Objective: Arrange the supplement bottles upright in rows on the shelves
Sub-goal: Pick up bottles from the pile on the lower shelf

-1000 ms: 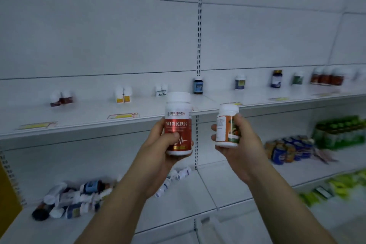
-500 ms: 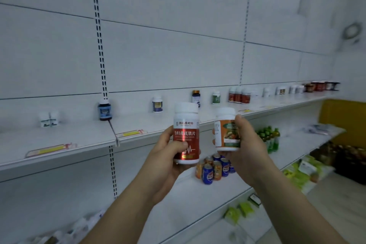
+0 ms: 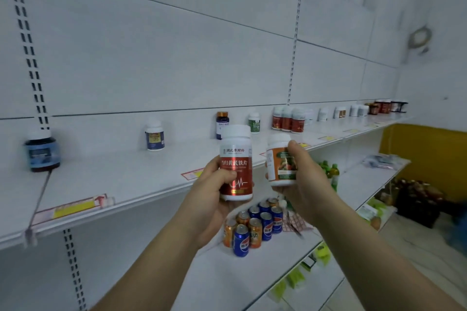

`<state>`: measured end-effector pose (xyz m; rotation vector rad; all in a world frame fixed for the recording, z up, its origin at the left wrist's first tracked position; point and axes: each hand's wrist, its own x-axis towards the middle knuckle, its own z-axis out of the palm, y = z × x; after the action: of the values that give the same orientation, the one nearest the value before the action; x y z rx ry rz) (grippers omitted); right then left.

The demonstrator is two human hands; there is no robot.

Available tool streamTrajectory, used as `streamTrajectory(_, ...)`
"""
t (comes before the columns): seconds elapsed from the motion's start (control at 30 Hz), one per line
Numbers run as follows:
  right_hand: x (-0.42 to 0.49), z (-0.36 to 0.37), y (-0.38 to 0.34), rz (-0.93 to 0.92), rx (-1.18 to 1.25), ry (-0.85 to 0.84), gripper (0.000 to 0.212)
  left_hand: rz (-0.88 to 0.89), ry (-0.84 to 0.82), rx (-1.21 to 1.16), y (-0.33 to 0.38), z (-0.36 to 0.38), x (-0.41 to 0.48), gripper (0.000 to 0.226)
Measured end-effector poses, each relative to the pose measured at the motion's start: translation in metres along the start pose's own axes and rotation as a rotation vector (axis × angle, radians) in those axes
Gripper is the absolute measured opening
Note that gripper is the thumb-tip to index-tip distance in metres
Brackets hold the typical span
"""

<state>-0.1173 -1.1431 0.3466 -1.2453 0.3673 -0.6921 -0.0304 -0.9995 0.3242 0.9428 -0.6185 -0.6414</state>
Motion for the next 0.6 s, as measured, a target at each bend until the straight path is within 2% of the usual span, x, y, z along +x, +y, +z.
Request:
streamTrajectory(0.23, 0.094, -0.014, -0.001, 0.013, 0.088, -0.035, 0.044, 0.009, 0.023, 0.059, -0.008, 0.005, 0.091, 0.032)
streamTrajectory(0.4, 0.152, -0.025, 0.002, 0.046, 0.137, -0.146, 0.049, 0.084, 0.094, 0.125, -0.013, 0.016, 0.132, 0.031)
streamTrajectory(0.5, 0.182, -0.059, -0.004, 0.062, 0.192, -0.193, 0.05, 0.129, 0.194, 0.166, -0.027, 0.042, 0.164, 0.036)
streamTrajectory(0.6, 0.213, -0.112, -0.015, 0.044, 0.149, -0.214, 0.042, 0.152, 0.213, 0.182, -0.055, 0.08, 0.205, 0.039)
